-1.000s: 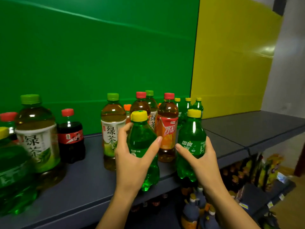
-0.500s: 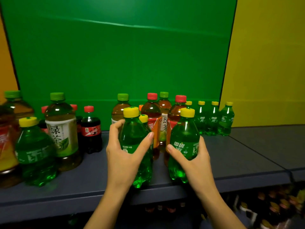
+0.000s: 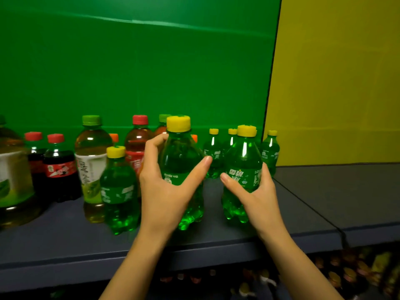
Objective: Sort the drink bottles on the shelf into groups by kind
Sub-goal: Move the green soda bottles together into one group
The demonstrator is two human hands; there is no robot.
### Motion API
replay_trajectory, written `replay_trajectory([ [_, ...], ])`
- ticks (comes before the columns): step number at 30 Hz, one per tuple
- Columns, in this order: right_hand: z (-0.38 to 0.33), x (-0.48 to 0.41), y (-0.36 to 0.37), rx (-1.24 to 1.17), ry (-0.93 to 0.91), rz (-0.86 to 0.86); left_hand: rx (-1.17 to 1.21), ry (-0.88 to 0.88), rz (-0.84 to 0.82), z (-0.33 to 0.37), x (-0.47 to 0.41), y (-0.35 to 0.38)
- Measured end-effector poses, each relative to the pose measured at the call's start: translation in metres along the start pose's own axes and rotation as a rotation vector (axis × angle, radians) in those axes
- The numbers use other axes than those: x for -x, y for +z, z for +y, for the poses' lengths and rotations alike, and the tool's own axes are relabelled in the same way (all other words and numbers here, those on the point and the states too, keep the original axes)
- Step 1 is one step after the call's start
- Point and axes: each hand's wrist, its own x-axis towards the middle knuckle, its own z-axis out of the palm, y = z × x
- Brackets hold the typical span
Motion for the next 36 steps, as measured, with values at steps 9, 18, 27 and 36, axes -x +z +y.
replay_trajectory([
  [9,0.055,-0.065,-0.067,0.006,-0.005,-0.087,-0.034,-0.093,-0.027,-0.021,0.006,0.105],
  [18,0.099,-0.116,-0.073,0.020,0.142,-0.227,-0.200,-0.335,-0.045,-0.078,-0.008,0.157],
  [27,0.131,-0.131,-0.056,0.017,0.242,-0.376,-0.297,-0.317,-0.057,-0.117,-0.009,0.160],
  [36,0.146,-0.127,-0.053,0.201,0.183,-0.379,-0.374,-0.434,-0.249,-0.137,0.000,0.147],
])
